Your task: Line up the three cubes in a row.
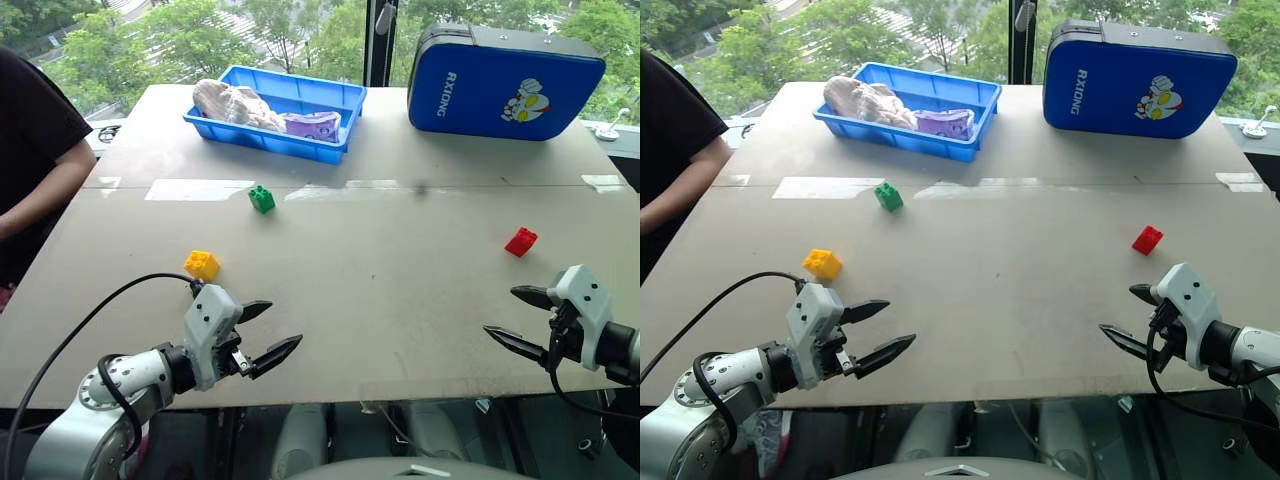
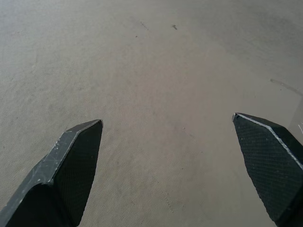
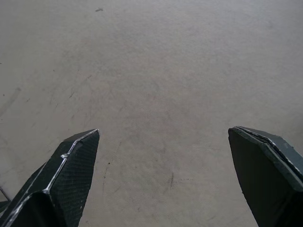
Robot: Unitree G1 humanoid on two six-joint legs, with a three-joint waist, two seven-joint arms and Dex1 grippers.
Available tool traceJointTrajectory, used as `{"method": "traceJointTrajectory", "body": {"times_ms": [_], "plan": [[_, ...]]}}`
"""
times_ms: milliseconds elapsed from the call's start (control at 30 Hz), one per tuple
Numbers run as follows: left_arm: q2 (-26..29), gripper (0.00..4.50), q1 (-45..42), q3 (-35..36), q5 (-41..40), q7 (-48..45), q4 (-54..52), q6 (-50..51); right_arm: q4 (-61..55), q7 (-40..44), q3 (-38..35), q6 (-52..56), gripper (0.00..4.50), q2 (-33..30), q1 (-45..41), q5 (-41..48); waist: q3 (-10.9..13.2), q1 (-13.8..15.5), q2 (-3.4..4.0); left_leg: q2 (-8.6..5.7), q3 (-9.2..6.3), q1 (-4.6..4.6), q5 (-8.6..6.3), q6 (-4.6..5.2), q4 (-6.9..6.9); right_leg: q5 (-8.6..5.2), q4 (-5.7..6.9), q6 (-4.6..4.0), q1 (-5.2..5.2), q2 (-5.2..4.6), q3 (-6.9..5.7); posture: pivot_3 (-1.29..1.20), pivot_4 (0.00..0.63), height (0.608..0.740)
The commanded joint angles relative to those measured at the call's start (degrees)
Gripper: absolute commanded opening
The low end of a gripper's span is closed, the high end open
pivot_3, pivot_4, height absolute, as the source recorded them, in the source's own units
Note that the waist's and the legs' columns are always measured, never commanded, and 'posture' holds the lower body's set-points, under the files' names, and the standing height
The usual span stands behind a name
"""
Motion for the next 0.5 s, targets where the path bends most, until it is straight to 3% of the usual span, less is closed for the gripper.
{"method": "traceJointTrajectory", "body": {"times_ms": [33,267,367,500], "plan": [[-0.11,4.50,-2.73,-0.16,-2.26,0.31,-2.06,-0.13,-1.07,-2.21,-1.88,-1.10,4.47,1.57,-0.65,-0.09,0.00,0.03,0.00,0.00,0.00,0.00,0.00,0.00,0.00,0.00,0.00,0.00,0.00,0.00,0.00,0.00,0.150,0.740],[-1.36,4.50,-13.35,-1.71,-8.12,4.03,-1.63,5.17,-4.41,-14.57,-1.62,3.54,4.47,8.04,-7.45,0.46,-0.01,-0.08,0.02,-0.01,0.01,-0.01,0.01,0.01,0.02,0.01,0.00,0.00,0.03,0.04,-0.01,0.00,0.150,0.740],[1.35,4.50,-20.38,-4.55,-9.80,1.41,-1.78,6.44,-4.63,-26.16,-0.88,17.18,4.47,7.12,-16.51,-3.51,0.01,0.02,0.03,-0.01,0.04,-0.04,0.01,0.02,0.00,0.01,0.00,0.00,0.00,0.08,0.01,0.00,0.150,0.740],[5.44,4.50,-26.52,-9.37,-8.08,-3.00,-1.33,5.61,-0.90,-34.15,-2.15,35.40,4.47,9.97,-29.43,-4.14,-0.02,0.02,0.05,-0.01,0.04,0.01,0.04,-0.01,0.04,0.08,0.04,-0.11,0.01,0.13,0.02,0.00,0.150,0.740]]}}
